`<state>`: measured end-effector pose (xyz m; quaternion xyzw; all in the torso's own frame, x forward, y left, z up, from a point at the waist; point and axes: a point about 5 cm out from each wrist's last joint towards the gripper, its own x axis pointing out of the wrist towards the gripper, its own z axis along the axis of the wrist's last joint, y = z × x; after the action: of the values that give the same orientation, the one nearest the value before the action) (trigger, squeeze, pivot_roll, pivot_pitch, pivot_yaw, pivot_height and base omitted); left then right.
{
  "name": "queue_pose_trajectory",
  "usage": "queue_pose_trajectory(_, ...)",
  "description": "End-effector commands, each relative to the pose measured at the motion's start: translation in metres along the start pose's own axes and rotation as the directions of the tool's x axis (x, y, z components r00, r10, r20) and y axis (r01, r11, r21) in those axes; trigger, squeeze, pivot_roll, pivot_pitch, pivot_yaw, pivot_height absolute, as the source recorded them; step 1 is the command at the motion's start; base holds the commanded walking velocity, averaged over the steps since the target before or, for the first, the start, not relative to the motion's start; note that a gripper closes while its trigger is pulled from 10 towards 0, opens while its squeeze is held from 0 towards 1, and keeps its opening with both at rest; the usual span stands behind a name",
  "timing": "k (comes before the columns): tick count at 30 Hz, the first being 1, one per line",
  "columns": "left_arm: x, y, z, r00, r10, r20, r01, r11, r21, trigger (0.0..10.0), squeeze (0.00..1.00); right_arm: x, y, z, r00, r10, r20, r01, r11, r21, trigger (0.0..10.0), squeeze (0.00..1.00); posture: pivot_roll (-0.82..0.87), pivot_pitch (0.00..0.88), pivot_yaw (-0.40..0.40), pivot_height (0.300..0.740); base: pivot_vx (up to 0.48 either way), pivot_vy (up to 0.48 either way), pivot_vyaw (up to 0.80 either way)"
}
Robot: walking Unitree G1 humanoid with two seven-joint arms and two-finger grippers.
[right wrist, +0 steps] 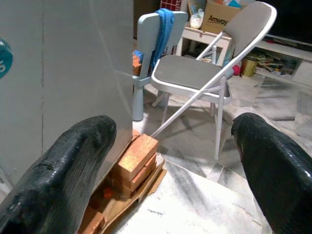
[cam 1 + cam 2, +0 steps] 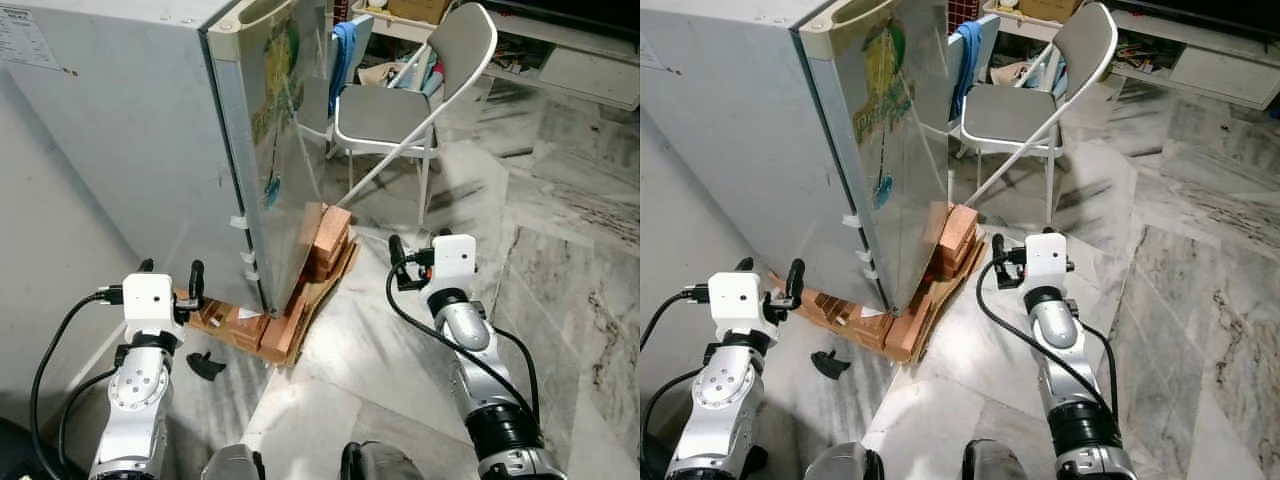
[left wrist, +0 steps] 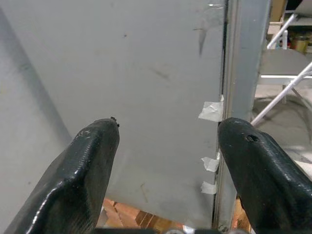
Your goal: Restocking fridge
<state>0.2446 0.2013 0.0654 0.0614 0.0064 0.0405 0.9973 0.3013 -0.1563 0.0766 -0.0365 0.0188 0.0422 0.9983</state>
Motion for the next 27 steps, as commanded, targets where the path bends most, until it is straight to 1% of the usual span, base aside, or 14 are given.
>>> queue_pose_trajectory(1,0.0006,-0.0014,-0.0004,1.000,-0.013,0.002,0.013,1.000,0.004,10.0,0.00,-0.0001,-0.0044,-0.0007,1.000,-0.017,-0.001,0.017,1.000,0.008,10.0,0.00,0.11,0.045,-0.009,0.740,0.000,0.000,-0.80)
queue_pose_trajectory(11,0.0007,-0.0033,0.0004,1.000,-0.021,0.011,0.021,1.000,0.003,10.0,0.00,0.0002,-0.0033,-0.0003,1.000,-0.011,0.006,0.011,1.000,0.007,10.0,0.00,0.11,0.047,-0.009,0.740,0.320,0.000,-0.79)
queue_pose_trajectory(15,0.0006,-0.0038,0.0004,1.000,-0.025,0.011,0.025,1.000,0.002,10.0,0.00,0.0002,-0.0034,-0.0004,1.000,-0.011,0.007,0.011,1.000,0.008,10.0,0.00,0.11,0.049,-0.008,0.740,0.321,0.278,-0.59)
queue_pose_trajectory(21,0.0005,-0.0041,-0.0001,1.000,-0.024,0.010,0.024,1.000,-0.001,10.0,0.00,0.0001,-0.0038,-0.0010,1.000,-0.010,0.005,0.010,1.000,0.007,10.0,0.00,0.11,0.051,-0.008,0.740,0.247,0.352,0.00)
queue_pose_trajectory(27,0.0006,-0.0041,-0.0002,1.000,-0.022,0.010,0.022,1.000,-0.002,10.0,0.00,0.0003,-0.0037,-0.0008,1.000,-0.009,0.006,0.009,1.000,0.006,10.0,0.00,0.11,0.053,-0.009,0.740,0.000,0.000,0.00)
